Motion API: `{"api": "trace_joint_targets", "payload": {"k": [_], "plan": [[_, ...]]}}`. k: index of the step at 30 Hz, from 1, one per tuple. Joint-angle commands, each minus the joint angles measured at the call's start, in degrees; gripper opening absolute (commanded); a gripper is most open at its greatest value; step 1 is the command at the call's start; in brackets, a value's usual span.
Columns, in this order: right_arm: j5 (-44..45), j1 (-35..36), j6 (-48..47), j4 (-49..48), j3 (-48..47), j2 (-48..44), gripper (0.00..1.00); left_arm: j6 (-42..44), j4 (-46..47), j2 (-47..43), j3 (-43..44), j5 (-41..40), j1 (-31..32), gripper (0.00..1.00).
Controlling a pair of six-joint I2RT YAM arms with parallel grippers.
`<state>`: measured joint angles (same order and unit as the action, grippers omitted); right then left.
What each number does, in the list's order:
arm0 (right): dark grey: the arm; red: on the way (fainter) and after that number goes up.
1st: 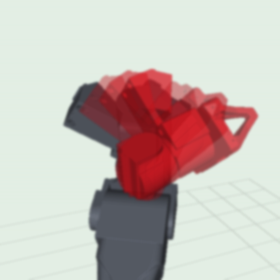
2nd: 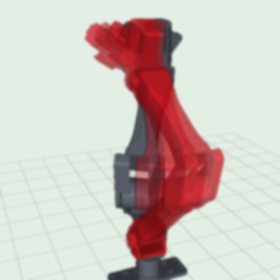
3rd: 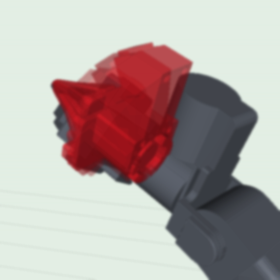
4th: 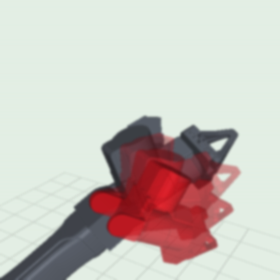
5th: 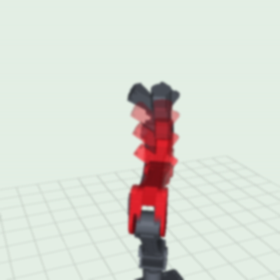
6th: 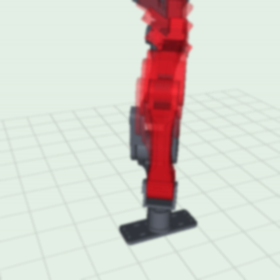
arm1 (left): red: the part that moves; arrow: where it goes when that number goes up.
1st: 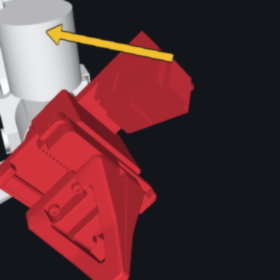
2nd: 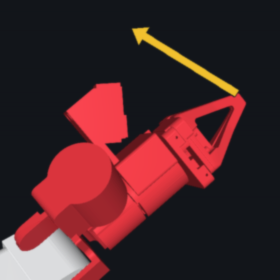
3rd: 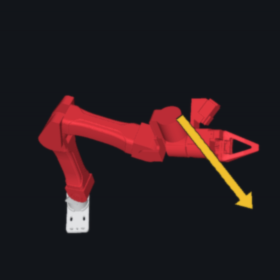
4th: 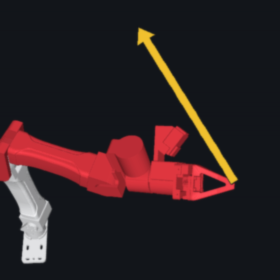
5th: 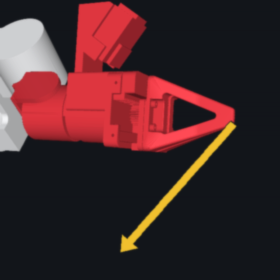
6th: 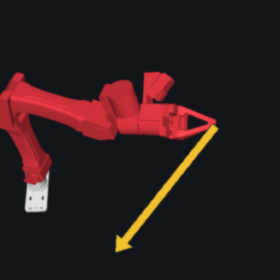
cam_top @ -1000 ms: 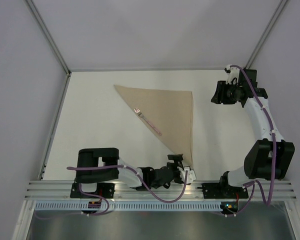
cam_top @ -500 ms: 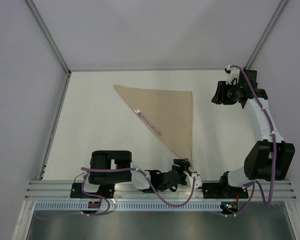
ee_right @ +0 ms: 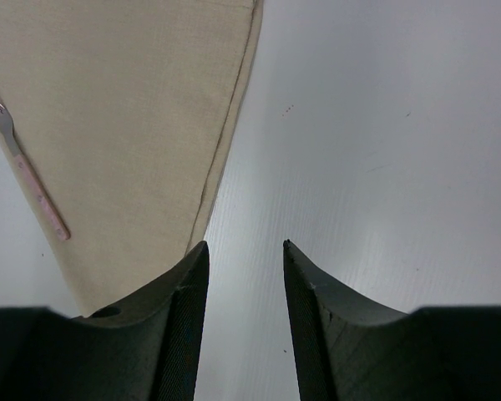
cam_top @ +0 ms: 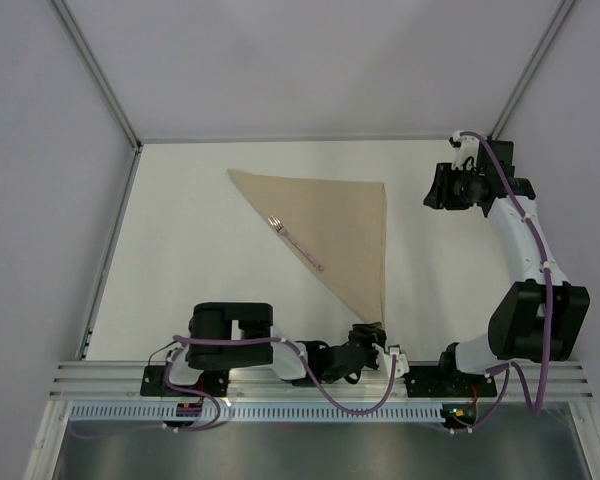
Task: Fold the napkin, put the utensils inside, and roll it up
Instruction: Fold the napkin
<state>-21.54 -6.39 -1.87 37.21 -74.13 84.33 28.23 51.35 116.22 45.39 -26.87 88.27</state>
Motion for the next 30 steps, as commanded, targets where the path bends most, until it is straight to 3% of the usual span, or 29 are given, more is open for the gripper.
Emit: {"api": "trace_joint_targets", "payload": {"k": [1, 10, 12, 25, 30], "plan": [[0.45, -0.29, -0.42, -1.62, 0.39, -2.16, 0.46, 1.22, 1.65, 1.64, 1.55, 0.51, 0.59, 0.47], [0.62, -0.29, -0.5, -1.62, 0.3, -2.16, 0.45, -2.12, -4.15, 1.11, 5.67, 2.61, 0.59, 0.17], [0.71, -0.29, -0.5, -1.62, 0.3, -2.16, 0.45, -3.87, -5.56, 1.02, 6.99, 3.14, 0.68, 0.02], [0.97, -0.29, -0.77, -1.62, 0.47, -2.42, 0.45, -16.62, -7.67, -2.14, 10.42, 6.66, 1.55, 0.02], [0.89, -0.29, -0.59, -1.7, 0.56, -2.51, 0.45, -24.42, -5.48, -8.01, 6.23, 7.44, -2.48, 0.02]]}}
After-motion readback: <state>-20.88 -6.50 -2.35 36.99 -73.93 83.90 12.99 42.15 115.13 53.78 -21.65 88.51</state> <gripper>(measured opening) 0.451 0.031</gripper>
